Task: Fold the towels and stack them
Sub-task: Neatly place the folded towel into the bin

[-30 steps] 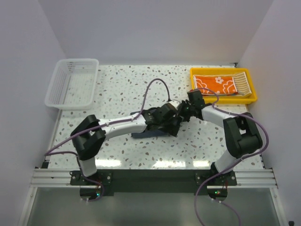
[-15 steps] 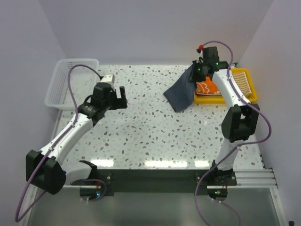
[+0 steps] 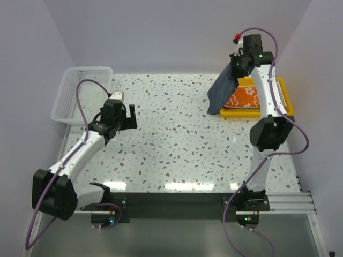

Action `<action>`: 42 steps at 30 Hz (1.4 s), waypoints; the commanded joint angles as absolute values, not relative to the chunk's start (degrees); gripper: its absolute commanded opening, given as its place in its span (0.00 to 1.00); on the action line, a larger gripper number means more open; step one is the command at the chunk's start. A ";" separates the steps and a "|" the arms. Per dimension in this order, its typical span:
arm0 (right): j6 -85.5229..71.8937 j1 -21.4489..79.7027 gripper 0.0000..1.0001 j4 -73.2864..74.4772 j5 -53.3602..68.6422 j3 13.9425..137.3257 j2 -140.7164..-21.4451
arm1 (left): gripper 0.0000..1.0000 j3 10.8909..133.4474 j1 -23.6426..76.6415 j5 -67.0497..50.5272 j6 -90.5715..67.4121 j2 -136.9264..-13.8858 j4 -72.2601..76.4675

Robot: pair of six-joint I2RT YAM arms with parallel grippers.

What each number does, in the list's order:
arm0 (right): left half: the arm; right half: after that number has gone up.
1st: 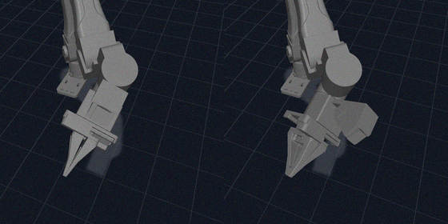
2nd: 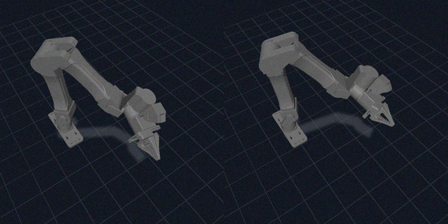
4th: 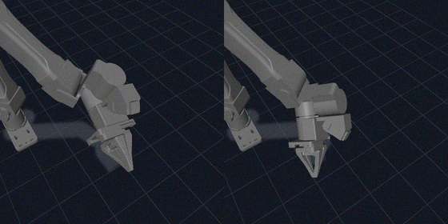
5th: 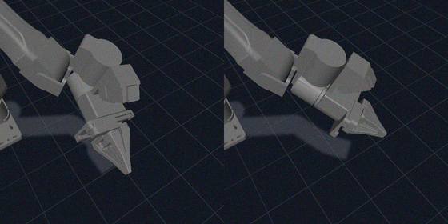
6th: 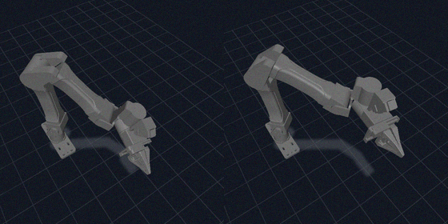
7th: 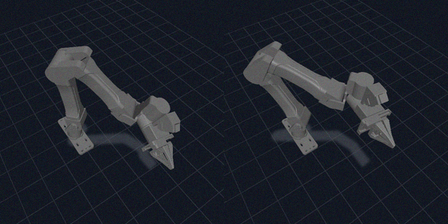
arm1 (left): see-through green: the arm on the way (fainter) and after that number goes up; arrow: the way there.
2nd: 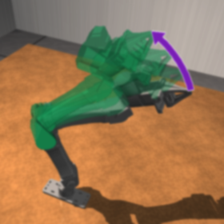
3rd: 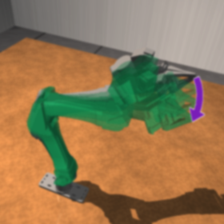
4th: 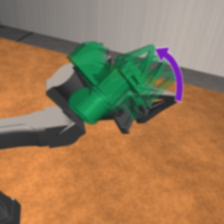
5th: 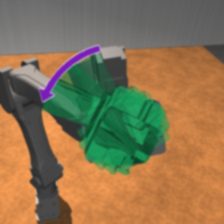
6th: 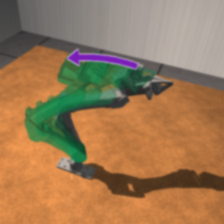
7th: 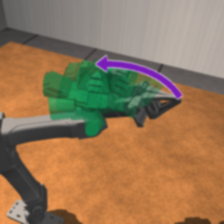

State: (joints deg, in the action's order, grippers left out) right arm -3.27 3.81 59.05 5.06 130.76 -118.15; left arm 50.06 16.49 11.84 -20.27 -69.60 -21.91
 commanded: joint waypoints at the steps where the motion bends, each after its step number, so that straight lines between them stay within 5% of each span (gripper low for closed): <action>1: -0.26 1.94 0.00 60.12 5.71 135.60 -119.18 | 1.00 49.83 15.73 13.54 -18.98 -70.22 -20.30; 42: 10.71 -10.46 0.00 46.68 3.00 125.26 -116.10 | 1.00 49.13 14.94 7.82 -19.07 -74.71 -19.16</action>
State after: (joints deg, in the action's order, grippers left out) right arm 7.25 -10.13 51.27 6.26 127.31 -119.09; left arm 49.74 15.42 9.04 -19.92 -74.28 -21.58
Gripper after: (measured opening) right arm 0.056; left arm 0.997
